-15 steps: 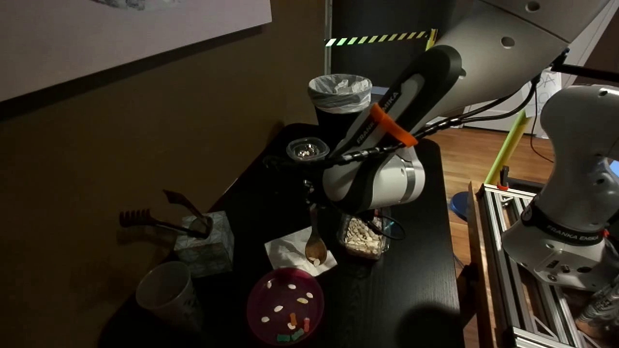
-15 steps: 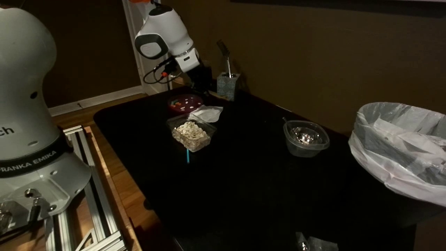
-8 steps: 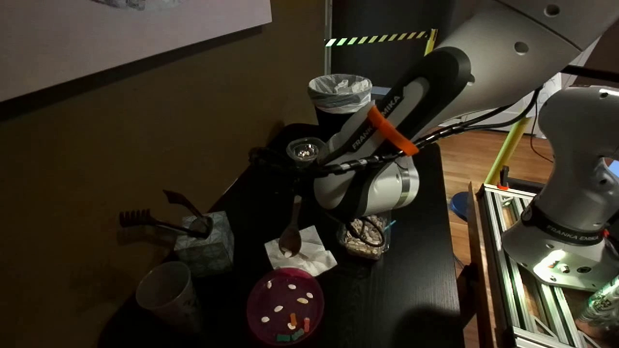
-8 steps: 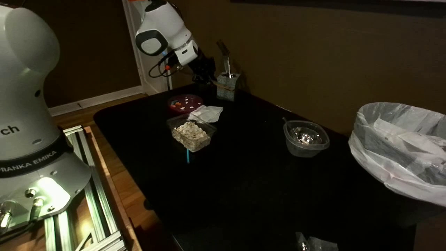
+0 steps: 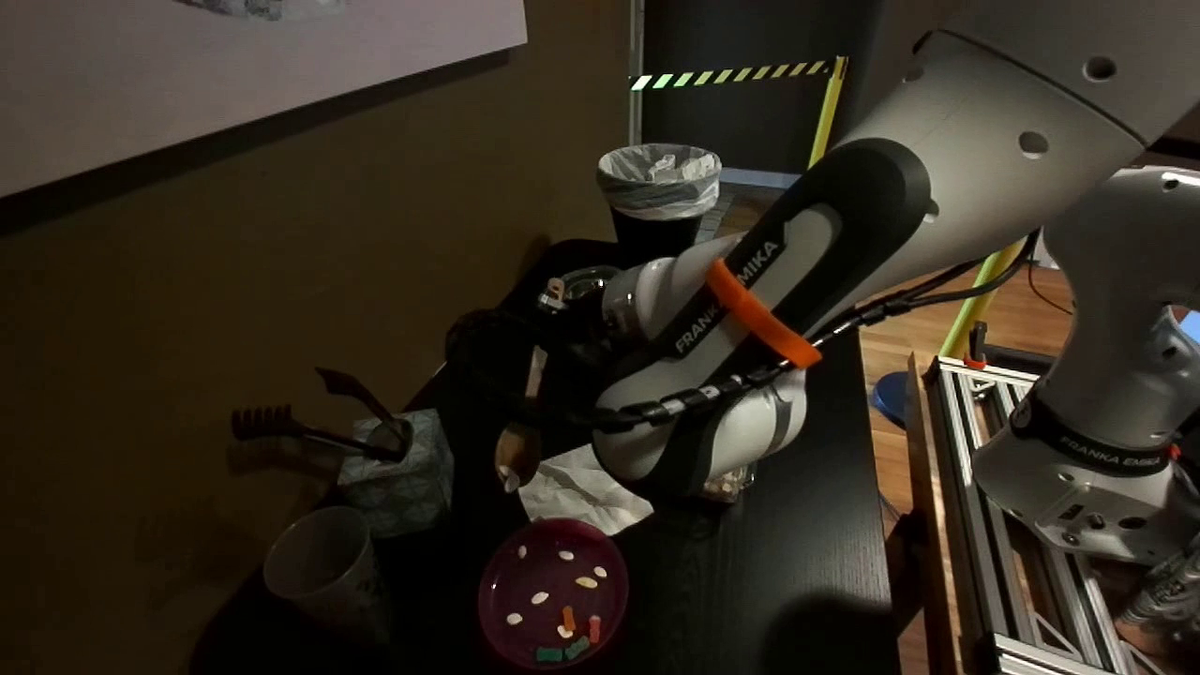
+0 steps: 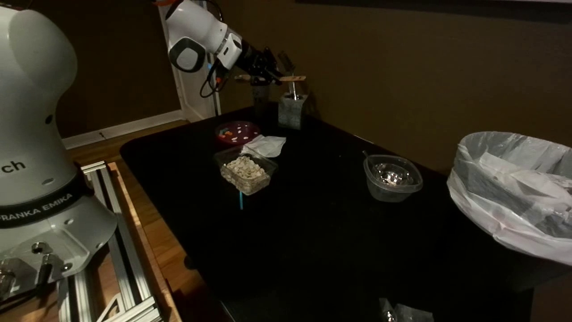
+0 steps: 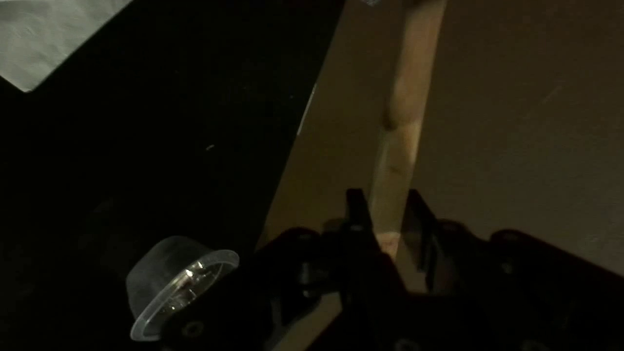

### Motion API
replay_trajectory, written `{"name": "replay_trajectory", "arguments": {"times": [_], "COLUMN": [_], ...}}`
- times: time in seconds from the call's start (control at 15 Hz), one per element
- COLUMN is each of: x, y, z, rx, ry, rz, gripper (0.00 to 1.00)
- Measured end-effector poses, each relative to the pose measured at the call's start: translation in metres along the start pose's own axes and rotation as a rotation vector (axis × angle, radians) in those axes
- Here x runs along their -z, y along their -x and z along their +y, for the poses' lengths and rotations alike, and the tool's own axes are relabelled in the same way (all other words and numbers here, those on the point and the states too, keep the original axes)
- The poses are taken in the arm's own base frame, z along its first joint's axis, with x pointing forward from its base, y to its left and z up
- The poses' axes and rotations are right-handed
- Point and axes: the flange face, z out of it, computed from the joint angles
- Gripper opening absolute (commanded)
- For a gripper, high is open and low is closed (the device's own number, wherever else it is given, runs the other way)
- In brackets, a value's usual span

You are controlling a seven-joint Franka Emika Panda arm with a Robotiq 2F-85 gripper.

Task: Transfer a spoonful of contents from the bowl to the red plate

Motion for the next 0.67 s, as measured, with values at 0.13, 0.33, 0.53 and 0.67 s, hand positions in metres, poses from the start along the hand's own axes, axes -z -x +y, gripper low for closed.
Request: {"name": "replay_trajectory", "arguments": {"times": [0.13, 0.33, 0.53, 0.67], "x": [0.009, 0.007, -0.006, -0.013], "y": [0.007, 0.009, 0.005, 0.004], "z": [-0.003, 0.003, 0.017, 0.02], "rx": [0.04, 0.134, 0.223, 0.265], "ry": [-0.056, -0.096, -0.103, -0.132], "rz": [0.062, 0.147, 0.221, 0.243], "gripper": [0.06, 0.06, 0.06, 0.06]}}
